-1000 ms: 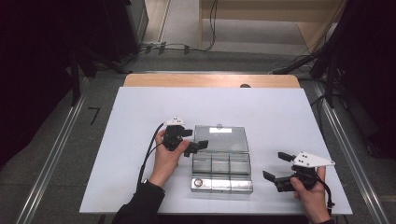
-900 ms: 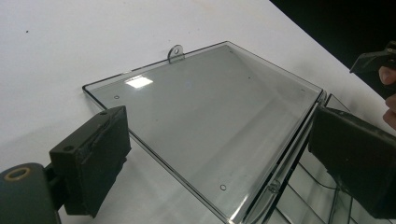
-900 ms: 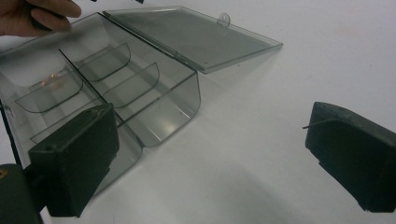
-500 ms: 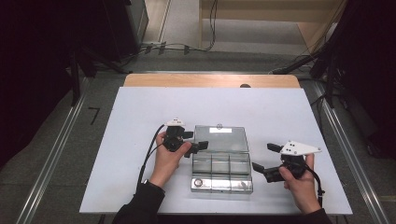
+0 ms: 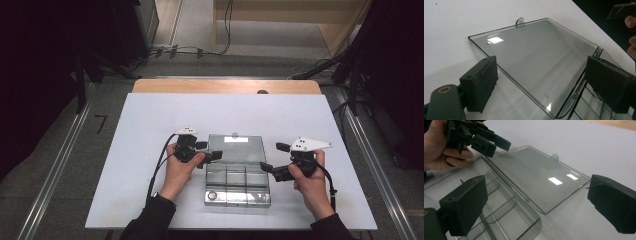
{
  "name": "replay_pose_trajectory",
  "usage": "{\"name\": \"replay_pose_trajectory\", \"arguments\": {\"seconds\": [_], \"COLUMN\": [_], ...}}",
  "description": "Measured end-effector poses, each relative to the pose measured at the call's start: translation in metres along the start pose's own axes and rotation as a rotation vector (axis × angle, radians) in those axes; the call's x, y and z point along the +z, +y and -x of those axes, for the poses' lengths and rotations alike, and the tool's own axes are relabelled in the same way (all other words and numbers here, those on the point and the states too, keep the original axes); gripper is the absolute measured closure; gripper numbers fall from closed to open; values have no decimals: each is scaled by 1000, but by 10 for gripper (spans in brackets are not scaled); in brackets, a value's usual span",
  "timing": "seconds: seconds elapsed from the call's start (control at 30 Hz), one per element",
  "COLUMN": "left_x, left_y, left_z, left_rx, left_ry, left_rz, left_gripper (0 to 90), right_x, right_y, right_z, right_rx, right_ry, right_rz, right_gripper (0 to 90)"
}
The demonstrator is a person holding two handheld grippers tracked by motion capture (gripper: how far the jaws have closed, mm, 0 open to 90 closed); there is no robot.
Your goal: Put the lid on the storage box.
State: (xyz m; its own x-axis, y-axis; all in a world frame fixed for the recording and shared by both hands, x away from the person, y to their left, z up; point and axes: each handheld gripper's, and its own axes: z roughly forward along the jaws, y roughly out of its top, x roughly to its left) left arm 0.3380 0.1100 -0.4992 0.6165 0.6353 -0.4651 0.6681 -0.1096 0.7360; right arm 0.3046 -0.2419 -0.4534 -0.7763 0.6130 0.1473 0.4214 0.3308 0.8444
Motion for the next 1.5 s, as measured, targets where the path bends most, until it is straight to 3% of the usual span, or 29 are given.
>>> {"name": "replay_pose_trajectory", "arguments": {"seconds": [0.27, 0.43, 0.67, 0.9, 1.23, 1.5], "left_x": [2, 3, 4, 5, 5, 2], "left_y": [-1, -2, -5, -8, -9, -9], "left_z": [1, 1, 1, -1, -1, -2], "left_rx": [-6, -19, -28, -47, -64, -74], "left_ry": [-1, 8, 21, 37, 54, 55], "left_rz": [-10, -6, -18, -25, -29, -23], "left_gripper": [138, 147, 159, 206, 268, 326], "right_x": [13, 22, 41, 48, 52, 53], "right_y": [4, 0, -11, -16, -21, -25], "right_z": [7, 15, 21, 25, 29, 33], "right_rx": [55, 133, 218, 318, 391, 448], "right_ry": [33, 56, 45, -20, 4, 51], "right_rz": [-4, -21, -79, -103, -117, -109], "right_gripper": [16, 27, 76, 213, 302, 351]}}
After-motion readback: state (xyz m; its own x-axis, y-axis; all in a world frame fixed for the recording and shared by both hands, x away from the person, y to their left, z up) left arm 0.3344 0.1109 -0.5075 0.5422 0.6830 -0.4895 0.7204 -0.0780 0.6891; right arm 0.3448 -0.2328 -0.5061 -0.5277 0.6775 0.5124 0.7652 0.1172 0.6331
